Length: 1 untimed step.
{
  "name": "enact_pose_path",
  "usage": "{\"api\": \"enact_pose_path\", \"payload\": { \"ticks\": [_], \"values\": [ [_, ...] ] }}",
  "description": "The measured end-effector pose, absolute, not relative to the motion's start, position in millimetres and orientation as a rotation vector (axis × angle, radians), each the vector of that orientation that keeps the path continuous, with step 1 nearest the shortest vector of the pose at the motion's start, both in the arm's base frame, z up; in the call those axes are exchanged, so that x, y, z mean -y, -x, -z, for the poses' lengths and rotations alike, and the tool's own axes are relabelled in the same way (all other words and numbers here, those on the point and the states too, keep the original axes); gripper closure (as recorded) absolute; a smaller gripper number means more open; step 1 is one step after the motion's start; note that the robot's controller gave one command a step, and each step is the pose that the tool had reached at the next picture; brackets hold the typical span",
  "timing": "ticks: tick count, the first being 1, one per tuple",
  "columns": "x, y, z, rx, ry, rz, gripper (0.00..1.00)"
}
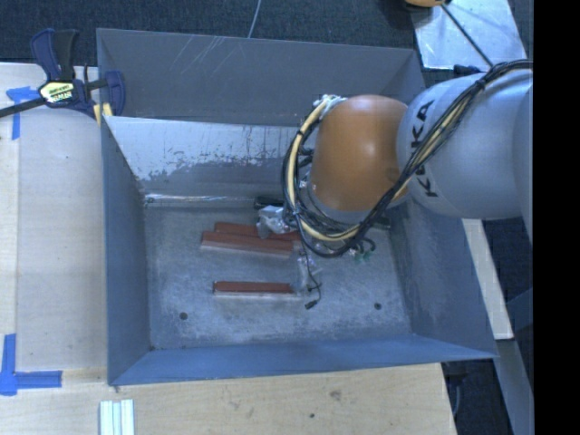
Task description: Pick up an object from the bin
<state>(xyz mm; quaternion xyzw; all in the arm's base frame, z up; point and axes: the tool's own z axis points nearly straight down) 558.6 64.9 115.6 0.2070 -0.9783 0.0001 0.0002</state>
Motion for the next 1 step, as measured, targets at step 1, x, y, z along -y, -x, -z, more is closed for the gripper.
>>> {"api": "enact_pose_path", "payload": {
  "ticks": [1],
  "values": [
    [-110.9,-618.4,-70.9,3.118,-0.426,0.002,1.00]
  ]
}}
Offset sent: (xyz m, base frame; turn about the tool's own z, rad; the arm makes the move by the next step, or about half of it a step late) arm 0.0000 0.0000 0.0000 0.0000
